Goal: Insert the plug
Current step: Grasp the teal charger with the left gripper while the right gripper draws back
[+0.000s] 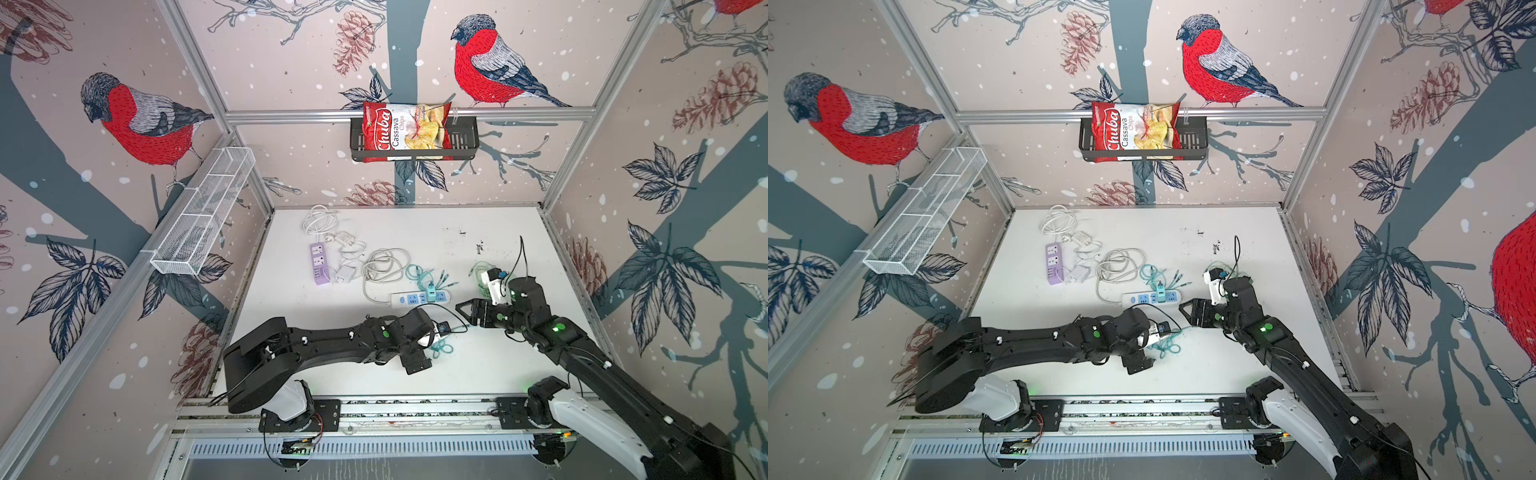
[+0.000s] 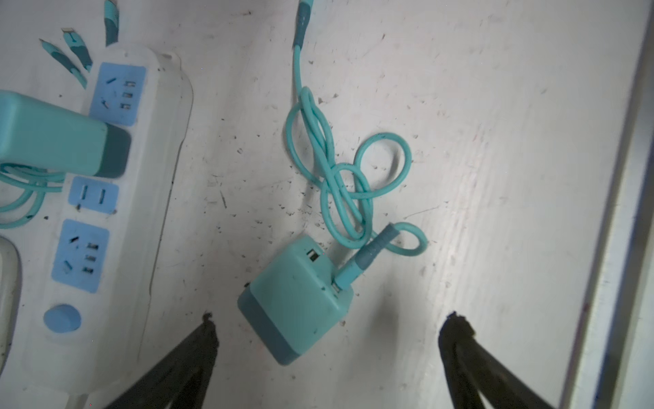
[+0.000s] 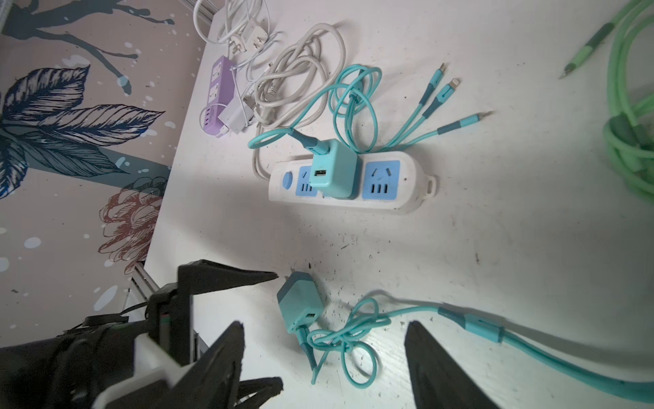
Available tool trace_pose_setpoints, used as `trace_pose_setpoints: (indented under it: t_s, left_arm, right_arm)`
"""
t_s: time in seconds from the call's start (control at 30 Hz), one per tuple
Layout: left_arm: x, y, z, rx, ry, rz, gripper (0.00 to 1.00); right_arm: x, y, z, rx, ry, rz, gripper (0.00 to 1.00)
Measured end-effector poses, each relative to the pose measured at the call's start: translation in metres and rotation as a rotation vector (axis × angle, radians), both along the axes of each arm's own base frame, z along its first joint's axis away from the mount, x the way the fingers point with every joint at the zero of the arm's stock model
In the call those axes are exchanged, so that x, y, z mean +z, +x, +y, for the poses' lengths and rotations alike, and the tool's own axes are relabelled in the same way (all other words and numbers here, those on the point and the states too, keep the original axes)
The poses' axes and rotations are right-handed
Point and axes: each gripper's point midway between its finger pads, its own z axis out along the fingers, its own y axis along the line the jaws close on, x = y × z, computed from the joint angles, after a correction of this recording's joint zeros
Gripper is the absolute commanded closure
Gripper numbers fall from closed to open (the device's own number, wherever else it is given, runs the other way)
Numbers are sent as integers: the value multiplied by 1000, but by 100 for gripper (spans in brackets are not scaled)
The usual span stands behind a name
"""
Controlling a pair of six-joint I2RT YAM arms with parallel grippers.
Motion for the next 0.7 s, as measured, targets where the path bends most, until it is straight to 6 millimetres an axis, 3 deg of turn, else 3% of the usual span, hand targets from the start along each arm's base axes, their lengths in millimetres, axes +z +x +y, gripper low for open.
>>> trace_pose_setpoints:
  t_s: [0.7]
  left_arm:
    - [-18, 30, 1, -100, 73, -52, 6]
  right_arm:
    - [11, 1, -9, -14, 53, -24, 28]
